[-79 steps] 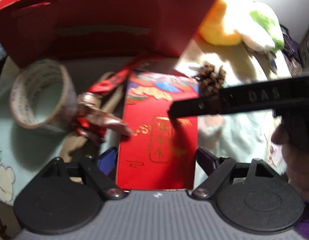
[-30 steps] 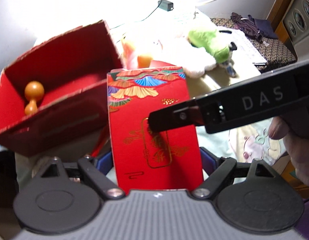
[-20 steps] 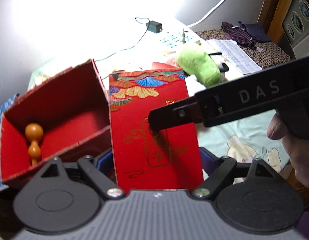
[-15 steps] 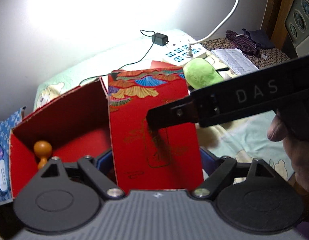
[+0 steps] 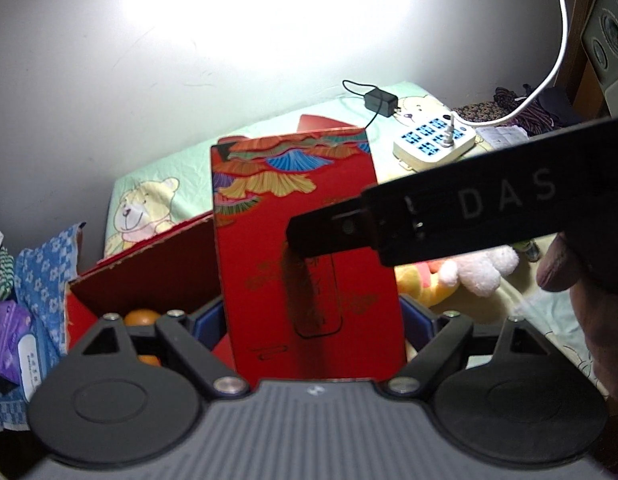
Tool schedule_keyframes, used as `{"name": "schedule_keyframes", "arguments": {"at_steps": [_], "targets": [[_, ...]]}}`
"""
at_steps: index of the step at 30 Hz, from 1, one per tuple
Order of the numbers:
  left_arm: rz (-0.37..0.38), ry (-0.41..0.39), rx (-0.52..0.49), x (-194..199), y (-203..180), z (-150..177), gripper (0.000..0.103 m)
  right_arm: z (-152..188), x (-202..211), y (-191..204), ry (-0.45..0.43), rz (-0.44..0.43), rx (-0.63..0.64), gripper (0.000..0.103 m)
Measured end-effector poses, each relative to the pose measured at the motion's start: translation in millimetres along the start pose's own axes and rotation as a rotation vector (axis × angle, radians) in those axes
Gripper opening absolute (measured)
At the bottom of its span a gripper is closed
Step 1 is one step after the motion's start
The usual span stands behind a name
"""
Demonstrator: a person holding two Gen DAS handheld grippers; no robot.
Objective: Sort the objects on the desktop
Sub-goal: 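Lift and carry the gift box with the left gripper into the red box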
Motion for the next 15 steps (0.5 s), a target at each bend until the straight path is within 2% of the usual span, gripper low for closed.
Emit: {"name": "schedule_keyframes", "arguments": {"at_steps": [7, 15], "targets": [[0.010, 0.042, 0.043, -31.0, 41.9, 7.3, 0.086, -13.6, -48.8, 13.6, 0.035, 0.048, 0.034, 0.058], [0.022, 0.109, 0.087, -65.1, 69.1, 11.8, 0.085, -20.0, -93.5, 9.4, 0.113, 0.065, 0.024, 0.058]]}}
Point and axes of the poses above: each gripper's, at about its wrist camera, not at the fingertips, and x roughly against the way its jaws point, y to its left, z to its underside, the point moved 5 cm from there along -x, roughly the way its jaws point, and after that the axes turned 15 degrees about y, right-handed, at the moved point
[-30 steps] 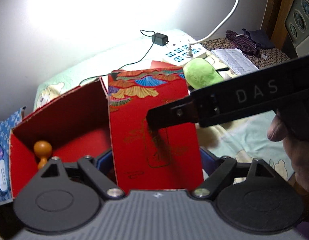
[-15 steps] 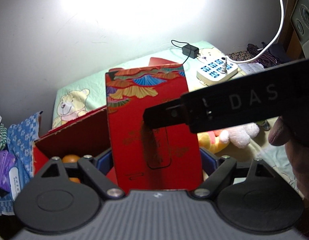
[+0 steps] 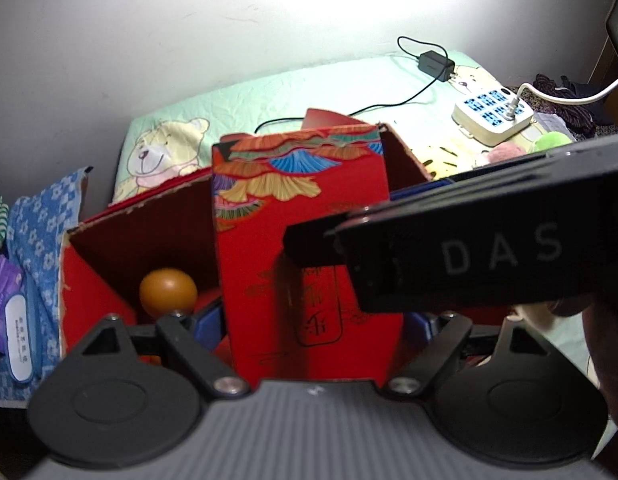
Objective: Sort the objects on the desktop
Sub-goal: 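Lift and carry the gift box with the left gripper into the red box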
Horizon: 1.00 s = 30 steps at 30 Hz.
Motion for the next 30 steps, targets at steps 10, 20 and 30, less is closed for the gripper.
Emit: {"name": "schedule_keyframes", "arguments": {"at_steps": [10, 20, 30], "targets": [[0.006, 0.126, 0.069, -49.9, 9.9, -5.9, 0.084, -7.6, -38.9, -16.2, 0.148, -0.008, 0.006, 0.057], [0.036, 0.225, 0.157, -72.7, 25.6, -5.0, 0.083, -12.2, -63.0, -18.2, 0.250, 0.004, 0.057, 0.057], [0.048, 0.286, 0.177, -87.4, 35.2, -3.9, 0.083, -14.8, -88.1, -19.9, 0.329, 0.026, 0.048, 0.056]]}}
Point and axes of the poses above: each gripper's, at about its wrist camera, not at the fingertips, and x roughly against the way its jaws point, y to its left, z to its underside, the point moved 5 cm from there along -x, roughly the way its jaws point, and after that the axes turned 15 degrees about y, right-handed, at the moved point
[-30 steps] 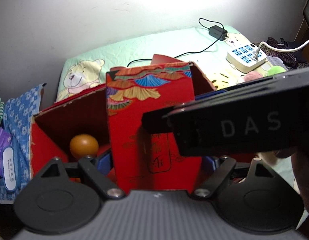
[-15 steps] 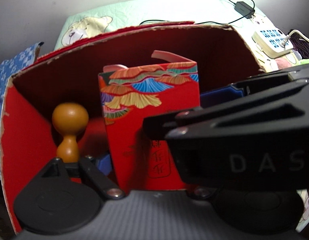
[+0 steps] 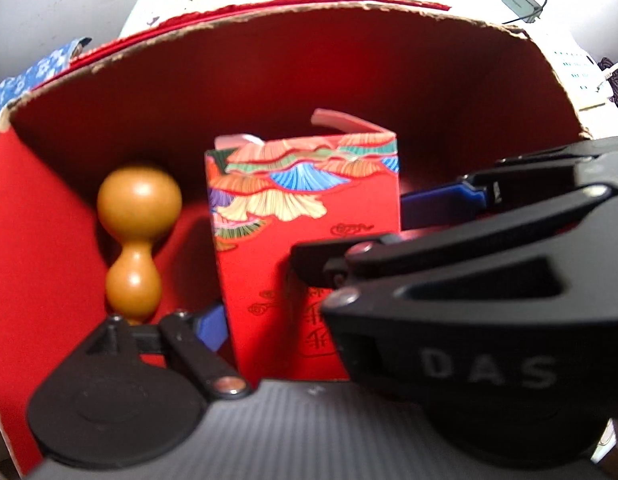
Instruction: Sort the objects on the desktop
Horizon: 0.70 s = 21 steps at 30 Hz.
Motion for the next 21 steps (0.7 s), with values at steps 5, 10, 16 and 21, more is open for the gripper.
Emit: {"name": "schedule_keyframes", "arguments": {"at_steps": [5, 10, 16, 21], "targets": [[-0.048, 0.018, 0.002, -3.1, 5.8, 0.1, 0.081, -3.2, -11.7, 2.9, 0.069, 0.033, -0.012, 0.046], [-0.066, 0.015, 0.018, -1.1, 11.4, 2.9, 0.082, -4.4, -15.7, 8.5, 0.087, 0.051, -0.012, 0.043], [-0.094, 0.013, 0.049, 0.8, 22.2, 6.9, 0.082, -8.9, -24.5, 17.4, 0.097, 0.041, -0.019, 0.041], [-0.121, -0.003, 0.069, 5.0, 25.2, 10.5, 0.083, -10.0, -24.4, 21.2, 0.083, 0.029, -0.006, 0.040]]}}
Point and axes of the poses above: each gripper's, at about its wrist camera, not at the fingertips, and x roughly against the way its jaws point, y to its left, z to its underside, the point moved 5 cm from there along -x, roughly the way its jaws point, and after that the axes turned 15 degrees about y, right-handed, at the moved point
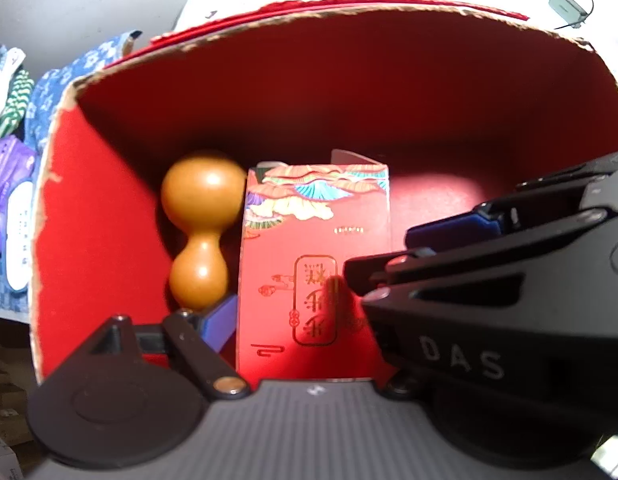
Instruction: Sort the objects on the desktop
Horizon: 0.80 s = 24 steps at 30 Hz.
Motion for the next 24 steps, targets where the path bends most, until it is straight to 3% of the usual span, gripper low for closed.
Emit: {"name": "schedule_keyframes", "arguments": {"at_steps": [5, 12, 19, 24], "targets": [[-0.027, -0.014, 0.025, 2.5, 0.9, 2.0, 0.085, 0.1, 2.8, 0.6, -0.011, -0.005, -0.001, 0.039], [-0.052, -0.026, 0.045, 4.8, 0.7, 4.6, 0.086, 7.0, 20.7, -12.2, -0.126, -0.042, -0.061, 0.038], [-0.044, -0.029, 0.069, 7.8, -2.2, 7.9, 0.086, 9.9, 19.1, -23.7, -0.128, -0.036, -0.152, 0.038], [-0.046, -0.035, 0.071, 10.5, -6.7, 11.0, 0.087, 7.7, 6.6, -23.6, -0.048, 0.070, -0.180, 0.038]]}}
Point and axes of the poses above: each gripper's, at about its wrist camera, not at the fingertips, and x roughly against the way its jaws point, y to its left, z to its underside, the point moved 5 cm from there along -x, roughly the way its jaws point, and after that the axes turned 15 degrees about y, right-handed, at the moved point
